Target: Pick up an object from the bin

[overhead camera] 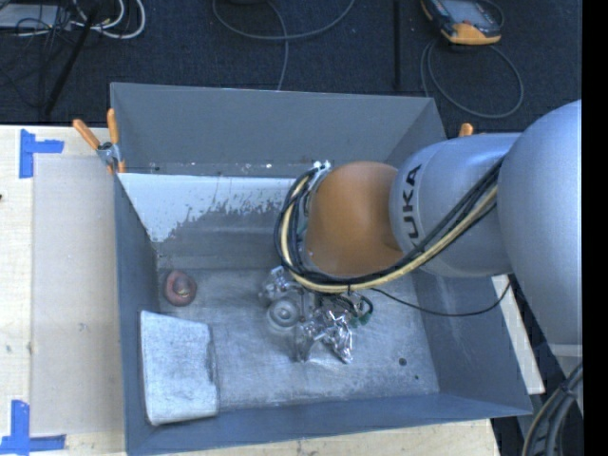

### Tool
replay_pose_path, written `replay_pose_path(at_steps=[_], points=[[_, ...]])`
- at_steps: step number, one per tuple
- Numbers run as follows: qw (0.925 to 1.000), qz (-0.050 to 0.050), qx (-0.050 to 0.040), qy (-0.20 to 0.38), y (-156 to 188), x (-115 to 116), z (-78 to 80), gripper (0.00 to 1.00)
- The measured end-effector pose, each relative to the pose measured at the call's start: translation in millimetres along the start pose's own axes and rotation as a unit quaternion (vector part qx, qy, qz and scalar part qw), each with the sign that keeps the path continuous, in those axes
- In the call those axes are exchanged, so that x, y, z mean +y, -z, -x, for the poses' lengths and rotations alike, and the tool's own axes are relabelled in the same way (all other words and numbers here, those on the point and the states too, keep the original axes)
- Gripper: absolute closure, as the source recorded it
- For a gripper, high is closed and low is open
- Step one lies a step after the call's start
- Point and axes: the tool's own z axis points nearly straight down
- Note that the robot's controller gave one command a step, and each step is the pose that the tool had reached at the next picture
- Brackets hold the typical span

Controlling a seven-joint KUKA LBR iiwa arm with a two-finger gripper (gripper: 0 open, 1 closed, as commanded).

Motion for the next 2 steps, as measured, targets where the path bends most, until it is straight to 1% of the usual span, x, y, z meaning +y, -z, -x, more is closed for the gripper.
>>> replay_pose_path(at_steps=[1, 2], points=[[0.9995, 0.0, -0.0041, 0.03, -2, -71, 2.3, 0.0], [0.998, -0.002, 0.0004, 0.063, 28, -114, -46.8, 0.0]])
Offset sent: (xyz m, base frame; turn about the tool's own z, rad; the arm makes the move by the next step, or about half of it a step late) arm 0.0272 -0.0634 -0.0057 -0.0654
